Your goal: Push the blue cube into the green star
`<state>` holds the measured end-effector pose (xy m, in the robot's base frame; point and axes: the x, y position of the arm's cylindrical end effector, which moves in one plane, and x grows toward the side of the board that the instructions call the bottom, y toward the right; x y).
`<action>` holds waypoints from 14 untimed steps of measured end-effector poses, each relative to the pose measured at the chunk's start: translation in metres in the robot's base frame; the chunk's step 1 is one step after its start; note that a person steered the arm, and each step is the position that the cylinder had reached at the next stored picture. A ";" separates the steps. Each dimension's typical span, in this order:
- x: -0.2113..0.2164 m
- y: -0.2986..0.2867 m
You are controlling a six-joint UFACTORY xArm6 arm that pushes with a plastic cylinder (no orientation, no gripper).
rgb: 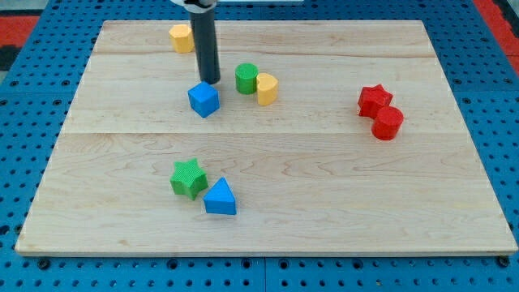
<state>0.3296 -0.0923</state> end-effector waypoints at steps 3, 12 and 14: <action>0.037 0.022; 0.134 0.002; 0.160 -0.062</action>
<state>0.4894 -0.1548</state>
